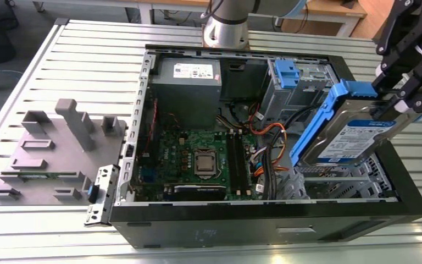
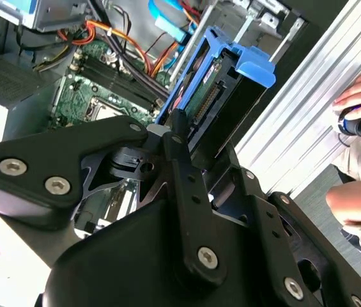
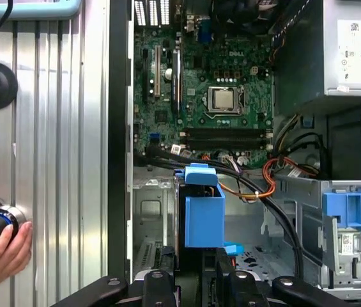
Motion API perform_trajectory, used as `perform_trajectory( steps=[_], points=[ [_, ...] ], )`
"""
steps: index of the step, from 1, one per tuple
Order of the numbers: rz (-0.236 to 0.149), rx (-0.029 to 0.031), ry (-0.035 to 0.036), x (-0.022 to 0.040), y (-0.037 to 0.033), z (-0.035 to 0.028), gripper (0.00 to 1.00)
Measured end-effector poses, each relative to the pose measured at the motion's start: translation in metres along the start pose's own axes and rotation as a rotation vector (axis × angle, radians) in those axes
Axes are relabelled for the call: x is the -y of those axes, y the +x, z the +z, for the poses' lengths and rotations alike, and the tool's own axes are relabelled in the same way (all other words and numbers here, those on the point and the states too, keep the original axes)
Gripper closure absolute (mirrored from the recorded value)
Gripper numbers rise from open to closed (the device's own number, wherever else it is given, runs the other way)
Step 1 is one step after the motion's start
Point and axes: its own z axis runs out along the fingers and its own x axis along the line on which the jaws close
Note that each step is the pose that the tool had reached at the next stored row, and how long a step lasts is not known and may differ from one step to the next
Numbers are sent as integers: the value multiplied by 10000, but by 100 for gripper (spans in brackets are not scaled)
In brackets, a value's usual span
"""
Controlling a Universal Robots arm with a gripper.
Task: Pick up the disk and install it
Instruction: 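Insert the disk into the insertion slot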
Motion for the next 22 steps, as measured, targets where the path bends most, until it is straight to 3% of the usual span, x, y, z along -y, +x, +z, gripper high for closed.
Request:
perform_trajectory(
  steps=[5, 9, 13, 22],
  points=[
    [-1, 0, 0, 130, -2, 21, 65],
    [0, -1, -1, 200, -1, 58, 65],
    [1, 1, -1, 217, 2, 111, 65],
    [-1, 1, -1, 231, 53, 152, 65]
  ],
)
